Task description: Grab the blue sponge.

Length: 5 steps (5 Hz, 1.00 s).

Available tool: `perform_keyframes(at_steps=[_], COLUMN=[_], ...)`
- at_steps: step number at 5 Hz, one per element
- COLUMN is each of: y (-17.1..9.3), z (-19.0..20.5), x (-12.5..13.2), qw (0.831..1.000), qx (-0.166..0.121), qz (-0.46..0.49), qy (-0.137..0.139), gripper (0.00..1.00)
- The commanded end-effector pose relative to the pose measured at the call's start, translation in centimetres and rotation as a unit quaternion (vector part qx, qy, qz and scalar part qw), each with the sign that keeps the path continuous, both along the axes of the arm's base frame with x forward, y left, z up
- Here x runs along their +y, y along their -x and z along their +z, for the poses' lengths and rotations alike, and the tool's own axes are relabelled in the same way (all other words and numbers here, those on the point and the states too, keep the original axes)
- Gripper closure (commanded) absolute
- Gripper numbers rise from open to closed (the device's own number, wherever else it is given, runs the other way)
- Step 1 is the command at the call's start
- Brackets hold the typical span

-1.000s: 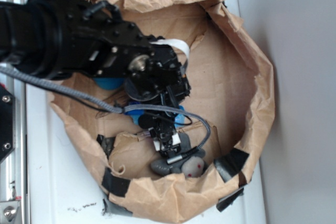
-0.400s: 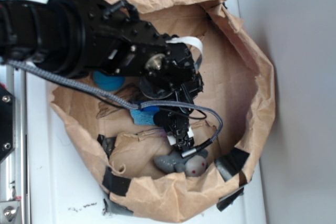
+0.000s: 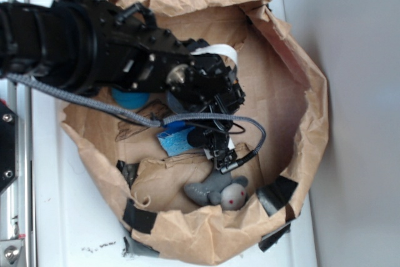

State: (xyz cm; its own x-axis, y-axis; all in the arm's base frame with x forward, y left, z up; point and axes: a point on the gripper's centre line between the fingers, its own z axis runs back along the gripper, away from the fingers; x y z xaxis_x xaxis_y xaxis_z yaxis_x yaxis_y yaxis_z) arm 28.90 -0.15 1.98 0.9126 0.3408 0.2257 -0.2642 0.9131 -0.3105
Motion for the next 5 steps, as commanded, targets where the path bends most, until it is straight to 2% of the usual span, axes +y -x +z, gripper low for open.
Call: perform_keyframes(at_steps=[1, 2, 3, 4, 5], y=[-1.0, -1.9, -1.7, -1.6, -1.7], z=[4.3, 9.1, 13.5, 15.1, 15.5], x=[1.9, 2.9, 2.6, 2.1, 0.8], qw=[0.999, 0.998, 0.998, 0.999, 1.0], qx=[-0.026, -0.009, 0.001, 0.008, -0.021], qz=[0.019, 0.03, 0.038, 0.015, 0.016], qy=[0.022, 0.057, 0.053, 0.043, -0.003], gripper=[1.0, 1.0, 1.0, 1.0, 1.0])
